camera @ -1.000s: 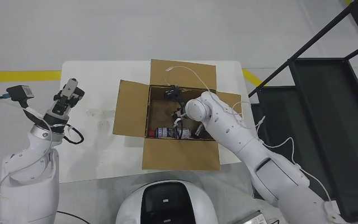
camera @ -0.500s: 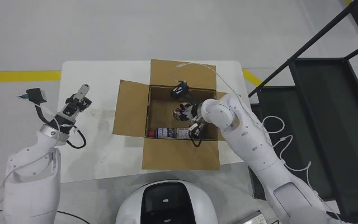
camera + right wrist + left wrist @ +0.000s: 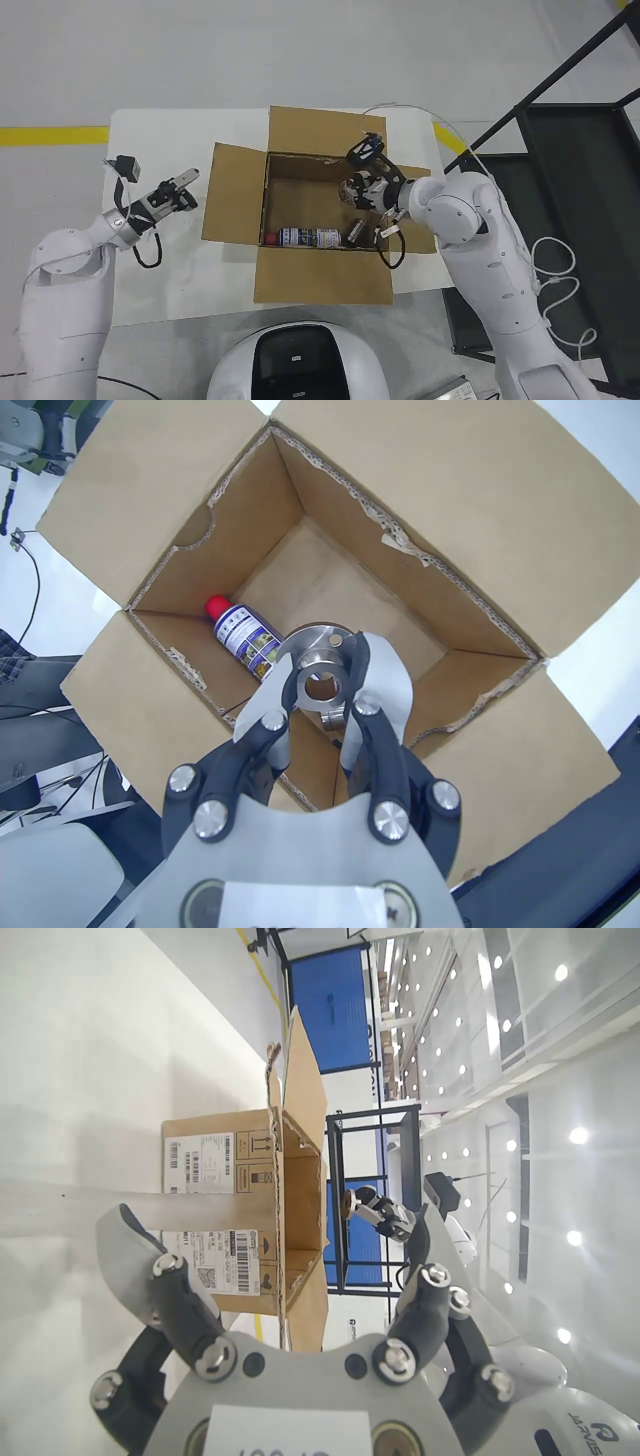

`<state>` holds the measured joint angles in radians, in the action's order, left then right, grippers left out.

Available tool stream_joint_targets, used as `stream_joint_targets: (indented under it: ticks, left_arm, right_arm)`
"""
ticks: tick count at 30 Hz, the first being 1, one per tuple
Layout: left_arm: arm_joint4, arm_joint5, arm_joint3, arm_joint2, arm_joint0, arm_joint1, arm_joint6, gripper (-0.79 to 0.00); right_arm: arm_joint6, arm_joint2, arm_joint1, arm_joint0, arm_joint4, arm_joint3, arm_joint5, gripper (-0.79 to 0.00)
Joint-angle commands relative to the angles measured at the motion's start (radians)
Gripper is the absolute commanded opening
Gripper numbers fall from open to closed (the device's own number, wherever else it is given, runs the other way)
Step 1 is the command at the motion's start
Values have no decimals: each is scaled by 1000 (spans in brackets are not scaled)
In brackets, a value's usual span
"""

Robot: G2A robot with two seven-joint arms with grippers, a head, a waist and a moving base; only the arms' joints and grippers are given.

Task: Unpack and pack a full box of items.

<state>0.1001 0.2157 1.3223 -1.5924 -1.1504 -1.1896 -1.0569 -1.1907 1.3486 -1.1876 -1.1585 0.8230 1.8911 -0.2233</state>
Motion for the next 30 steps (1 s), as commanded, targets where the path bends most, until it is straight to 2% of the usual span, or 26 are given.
stream_joint_targets:
  ticks: [1, 2, 4, 6, 7, 8, 9, 20, 25, 30]
  left_arm:
    - [10, 4, -37, 28, 33, 0, -37, 0]
    - [13, 6, -50, 40, 47, 0, -47, -3]
    - [13, 9, -76, 63, 71, 0, -66, -394]
    - [13, 11, -97, 84, 89, 0, -75, -502]
    - [13, 11, -107, 91, 97, 0, -77, -606]
    - [15, 14, -116, 97, 103, 0, -74, -754]
    - [8, 17, -124, 103, 109, 0, -72, -785]
    - [-2, 67, -155, 158, 123, 3, -29, -785]
    - [34, 119, -148, 176, 107, -3, 60, -785]
    - [81, 162, -126, 147, 57, -2, 185, -785]
  right_arm:
    - [2, 19, 5, -15, -1, 21, 2, -785]
    - [0, 27, 7, -21, 2, 29, 4, -785]
    - [0, 40, 11, -33, 4, 43, 6, -785]
    - [1, 49, 14, -42, 5, 56, 9, -785]
    - [4, 53, 15, -46, 3, 60, 11, -785]
    - [6, 56, 17, -49, 2, 62, 11, -785]
    - [7, 57, 18, -52, 1, 64, 12, -785]
    - [16, 59, 30, -57, 1, 72, 21, -785]
    - [21, 62, 35, -52, 4, 69, 23, -785]
    - [31, 49, 38, -38, 11, 54, 20, -785]
